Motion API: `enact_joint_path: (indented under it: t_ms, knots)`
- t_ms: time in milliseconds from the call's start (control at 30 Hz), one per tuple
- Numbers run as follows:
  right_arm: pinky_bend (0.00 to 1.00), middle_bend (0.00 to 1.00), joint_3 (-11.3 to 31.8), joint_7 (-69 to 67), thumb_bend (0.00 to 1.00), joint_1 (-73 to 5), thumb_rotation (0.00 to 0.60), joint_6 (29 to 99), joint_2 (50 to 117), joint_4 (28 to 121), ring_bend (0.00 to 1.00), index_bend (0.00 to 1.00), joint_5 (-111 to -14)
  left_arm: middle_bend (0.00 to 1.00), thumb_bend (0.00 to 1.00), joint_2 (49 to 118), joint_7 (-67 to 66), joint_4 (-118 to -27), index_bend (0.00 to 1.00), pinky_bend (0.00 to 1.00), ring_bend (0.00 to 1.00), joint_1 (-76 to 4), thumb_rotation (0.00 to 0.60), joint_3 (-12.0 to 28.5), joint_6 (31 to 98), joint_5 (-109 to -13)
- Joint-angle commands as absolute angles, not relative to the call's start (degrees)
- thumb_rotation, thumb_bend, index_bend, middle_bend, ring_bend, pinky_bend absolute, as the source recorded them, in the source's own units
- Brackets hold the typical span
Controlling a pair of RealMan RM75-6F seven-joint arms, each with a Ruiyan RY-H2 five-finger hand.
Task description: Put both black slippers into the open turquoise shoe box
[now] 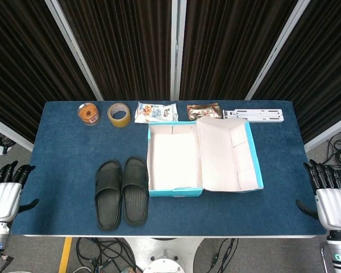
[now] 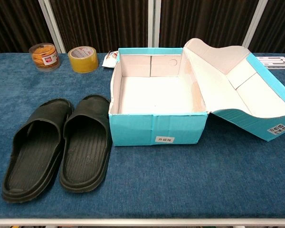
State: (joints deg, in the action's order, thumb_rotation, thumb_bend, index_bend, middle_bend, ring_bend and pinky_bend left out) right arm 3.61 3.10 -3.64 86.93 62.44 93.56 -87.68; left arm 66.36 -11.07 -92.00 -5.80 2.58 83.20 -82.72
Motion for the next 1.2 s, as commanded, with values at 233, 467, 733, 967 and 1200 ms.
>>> enact_joint_path:
  t_ms: [233,467,733,967,1200]
  knots:
    - [0.01,0.02,3.3,2.7,0.07,-3.0,0.6,87.8,62.3,93.3,0.0,0.0,-88.2,0.15,0.0,65.5,-10.6,-93.2,0.16,0.1,0.03,-6.5,0.6,2.4,81.7,-82.7]
    - [0.01,0.02,3.4,2.4,0.07,-2.6,0.6,89.2,61.5,92.6,0.0,0.0,-89.1,0.15,0.0,64.2,-9.4,-94.3,0.19,0.15,0.08,-9.6,0.6,4.0,79.5,-84.0]
    - [0.03,0.02,3.9,4.2,0.07,-3.8,0.6,88.7,59.2,93.3,0.0,0.0,-90.7,0.22,0.0,63.2,-5.6,-97.8,0.22,0.77,0.45,-18.3,0.6,7.5,69.0,-82.8]
    - [0.04,0.02,4.5,4.6,0.07,-5.0,0.6,87.7,57.8,94.0,0.0,0.0,-91.0,0.26,0.0,67.5,-6.8,-97.7,0.22,0.91,0.68,-27.0,0.6,9.3,56.0,-76.3]
    - [0.05,0.02,4.6,4.4,0.07,-5.4,0.6,87.0,57.0,94.4,0.0,0.0,-90.7,0.21,0.0,72.2,-12.1,-100.5,0.2,0.93,0.71,-33.4,0.6,10.8,48.2,-64.5]
